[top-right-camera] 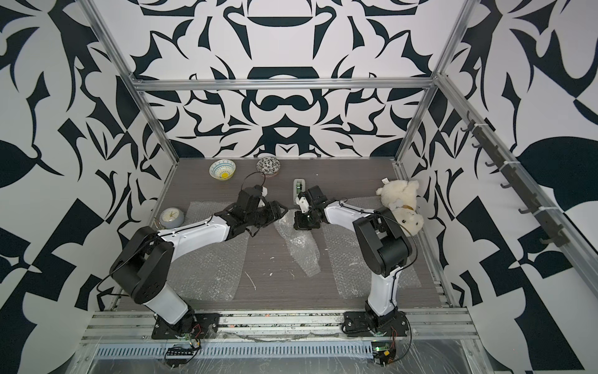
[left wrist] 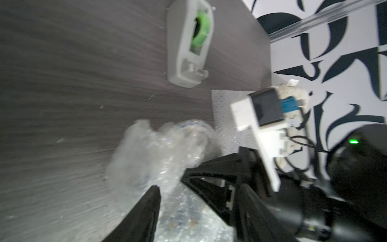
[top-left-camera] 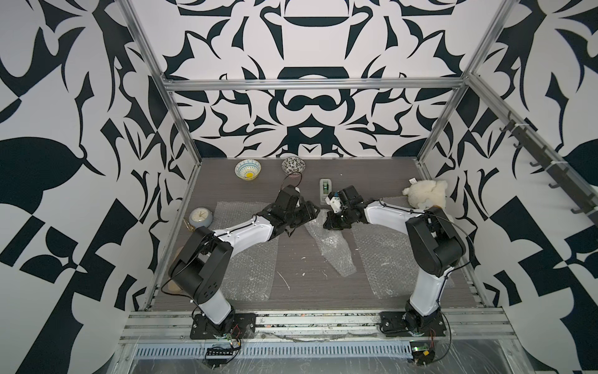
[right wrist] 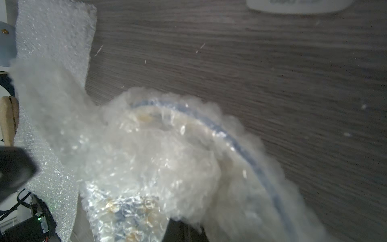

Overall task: Wrap bowls in bubble wrap
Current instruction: Wrap the bowl in bubble wrap.

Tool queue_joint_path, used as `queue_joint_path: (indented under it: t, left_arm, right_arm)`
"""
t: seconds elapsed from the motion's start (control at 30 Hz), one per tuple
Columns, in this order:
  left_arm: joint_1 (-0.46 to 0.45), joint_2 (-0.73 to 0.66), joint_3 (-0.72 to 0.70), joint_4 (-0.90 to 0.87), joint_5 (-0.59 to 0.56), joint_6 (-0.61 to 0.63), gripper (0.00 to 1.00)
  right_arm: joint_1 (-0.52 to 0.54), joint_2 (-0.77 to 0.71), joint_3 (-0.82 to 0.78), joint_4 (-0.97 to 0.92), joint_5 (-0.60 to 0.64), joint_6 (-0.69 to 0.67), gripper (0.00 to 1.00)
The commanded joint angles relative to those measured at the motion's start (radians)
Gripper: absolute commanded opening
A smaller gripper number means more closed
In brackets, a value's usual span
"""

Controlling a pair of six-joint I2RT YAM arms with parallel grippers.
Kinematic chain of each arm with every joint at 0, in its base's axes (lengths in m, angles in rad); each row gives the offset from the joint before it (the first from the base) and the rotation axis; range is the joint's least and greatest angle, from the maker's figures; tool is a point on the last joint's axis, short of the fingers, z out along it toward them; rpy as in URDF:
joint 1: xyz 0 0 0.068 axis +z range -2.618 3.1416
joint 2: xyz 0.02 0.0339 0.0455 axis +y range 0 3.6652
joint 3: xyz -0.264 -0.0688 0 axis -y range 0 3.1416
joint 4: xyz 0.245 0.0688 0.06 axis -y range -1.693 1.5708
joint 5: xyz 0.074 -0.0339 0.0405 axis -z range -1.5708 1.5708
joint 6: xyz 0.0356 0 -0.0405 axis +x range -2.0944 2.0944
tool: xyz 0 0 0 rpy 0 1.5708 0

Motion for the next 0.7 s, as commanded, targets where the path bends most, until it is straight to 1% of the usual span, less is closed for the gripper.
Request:
queue_joint_path:
  t: [0.0, 0.2, 0.33, 0.43, 0.67]
  left_arm:
    - [0.003, 0.017, -0.044, 0.048, -0.022, -0.060, 0.67]
    - [0.003, 0.101, -0.047, 0.202, 0.064, -0.105, 0.70]
    - [0.002, 0.156, -0.008, 0.224, 0.098, -0.105, 0.70]
    - [0.002, 0.200, 0.003, 0.226, 0.109, -0.102, 0.66]
    - [0.004, 0.279, -0.031, 0.248, 0.102, -0.106, 0.53]
  right_arm:
    - [0.007, 0.028, 0.014, -0.001, 0.024, 0.005, 0.01]
    - [0.008, 0.039, 0.010, 0.017, -0.002, 0.016, 0.01]
    - [0.008, 0.046, 0.006, 0.032, -0.016, 0.023, 0.01]
    - [0.007, 0.042, 0.001, 0.047, -0.028, 0.033, 0.01]
    - [0.007, 0.022, 0.007, 0.062, -0.086, 0.041, 0.01]
